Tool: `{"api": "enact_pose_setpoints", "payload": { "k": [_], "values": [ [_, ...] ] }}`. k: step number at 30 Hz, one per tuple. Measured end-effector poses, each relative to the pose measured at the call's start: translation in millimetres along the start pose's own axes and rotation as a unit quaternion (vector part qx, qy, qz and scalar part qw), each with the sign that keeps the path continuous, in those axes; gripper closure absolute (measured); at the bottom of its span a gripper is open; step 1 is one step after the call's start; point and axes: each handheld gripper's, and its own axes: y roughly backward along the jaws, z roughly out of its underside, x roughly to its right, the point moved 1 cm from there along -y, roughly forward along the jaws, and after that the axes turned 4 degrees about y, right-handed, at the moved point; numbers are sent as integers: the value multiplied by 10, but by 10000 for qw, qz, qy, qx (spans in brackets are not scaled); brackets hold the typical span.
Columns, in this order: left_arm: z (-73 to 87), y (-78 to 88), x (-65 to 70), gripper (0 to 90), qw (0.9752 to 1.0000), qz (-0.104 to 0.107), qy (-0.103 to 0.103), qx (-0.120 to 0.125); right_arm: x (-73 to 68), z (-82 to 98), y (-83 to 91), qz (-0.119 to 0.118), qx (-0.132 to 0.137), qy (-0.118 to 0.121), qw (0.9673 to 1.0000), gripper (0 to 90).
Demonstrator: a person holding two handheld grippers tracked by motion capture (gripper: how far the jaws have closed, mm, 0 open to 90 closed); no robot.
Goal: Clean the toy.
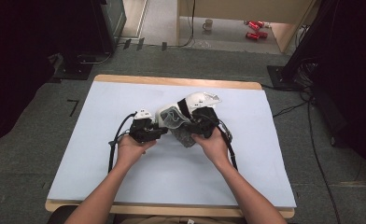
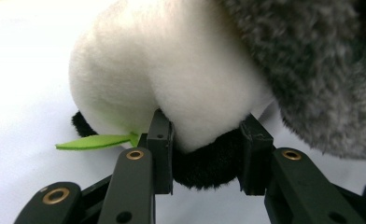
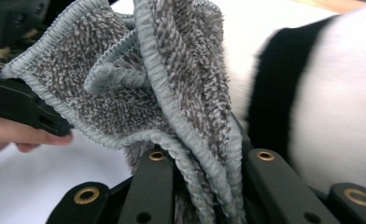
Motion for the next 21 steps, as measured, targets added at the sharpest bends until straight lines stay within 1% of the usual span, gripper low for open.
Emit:
{"api": "enact_pose_setpoints", "payload": {
  "k": [1, 3, 4, 6, 8, 10, 12, 15, 19, 21],
  "values": [
    [-3, 4, -12, 649, 10000, 1, 40, -11, 22, 1, 15, 68, -5, 25, 10000, 789],
    [-12, 15, -38, 652, 10000, 19, 81, -31, 79, 4, 63, 252, -32, -62, 9997, 792],
    [-20, 16, -42, 652, 9999, 27, 97, -32, 121, 7, 91, 281, -23, -79, 9996, 794],
    [-41, 17, -41, 654, 9999, 17, 94, -62, 188, 14, 153, 270, 31, -198, 9994, 795],
    [-58, 21, -59, 656, 9999, 35, 139, -74, 222, 11, 216, 343, 54, -148, 9993, 795],
    [-74, 33, -97, 657, 9998, 34, 203, -74, 260, 6, 289, 403, 121, -153, 9990, 795],
    [-86, 42, -131, 658, 9996, 65, 281, -70, 319, 6, 376, 474, 211, -234, 9984, 795],
    [-96, 37, -138, 658, 9995, 82, 280, -75, 455, 40, 503, 598, 333, -406, 9968, 794],
    [-108, 31, -151, 659, 9994, 109, 322, -88, 625, 142, 596, 752, 428, -628, 9943, 794],
    [-111, 28, -153, 658, 9994, 120, 316, -93, 698, 188, 622, 772, 469, -764, 9930, 794]
  ]
}}
